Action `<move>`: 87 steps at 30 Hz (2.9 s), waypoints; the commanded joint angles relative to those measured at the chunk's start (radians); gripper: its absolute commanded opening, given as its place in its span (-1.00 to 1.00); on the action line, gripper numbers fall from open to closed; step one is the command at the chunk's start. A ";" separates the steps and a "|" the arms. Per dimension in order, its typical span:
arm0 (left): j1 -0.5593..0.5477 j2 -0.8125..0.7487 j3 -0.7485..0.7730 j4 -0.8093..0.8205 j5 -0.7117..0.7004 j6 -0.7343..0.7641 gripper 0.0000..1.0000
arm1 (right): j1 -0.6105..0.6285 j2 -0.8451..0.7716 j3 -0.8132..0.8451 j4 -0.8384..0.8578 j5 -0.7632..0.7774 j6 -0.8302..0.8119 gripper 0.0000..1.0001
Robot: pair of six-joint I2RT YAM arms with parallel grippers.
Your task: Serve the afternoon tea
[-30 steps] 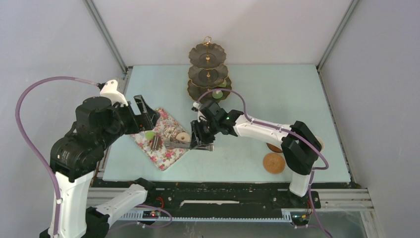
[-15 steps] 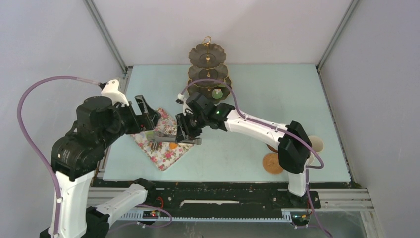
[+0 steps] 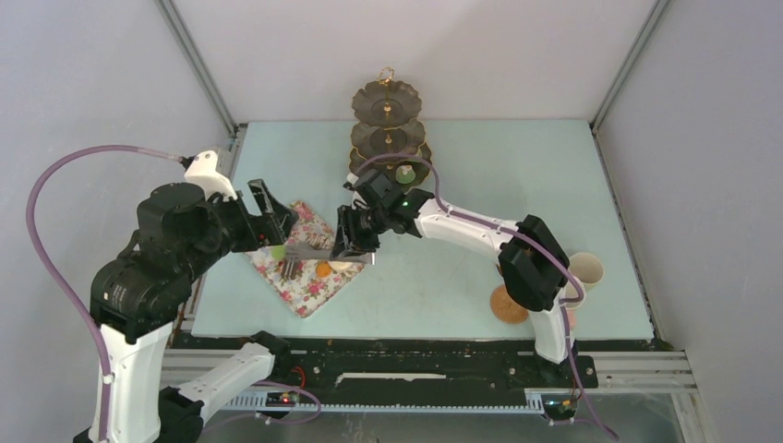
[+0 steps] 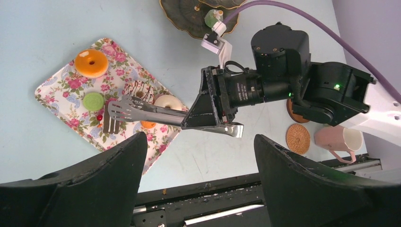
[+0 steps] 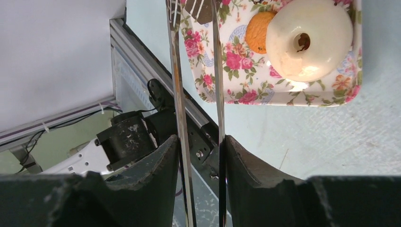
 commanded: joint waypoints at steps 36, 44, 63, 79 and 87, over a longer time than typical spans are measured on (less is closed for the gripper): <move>-0.007 0.003 -0.001 0.014 0.004 0.010 0.81 | 0.013 0.119 0.054 0.103 -0.057 0.055 -0.32; -0.006 0.013 0.005 0.017 0.007 0.010 0.81 | 0.001 0.089 0.040 0.148 -0.082 0.054 -0.85; -0.006 0.038 0.009 0.024 0.009 0.013 0.81 | -0.037 -0.076 -0.144 0.220 -0.173 0.019 -1.00; -0.007 0.018 -0.012 0.028 0.015 0.008 0.81 | -0.032 -0.083 -0.163 0.162 -0.145 -0.044 -0.68; -0.007 0.012 -0.011 0.027 0.014 0.007 0.81 | -0.014 -0.090 -0.136 0.062 -0.069 -0.111 -0.35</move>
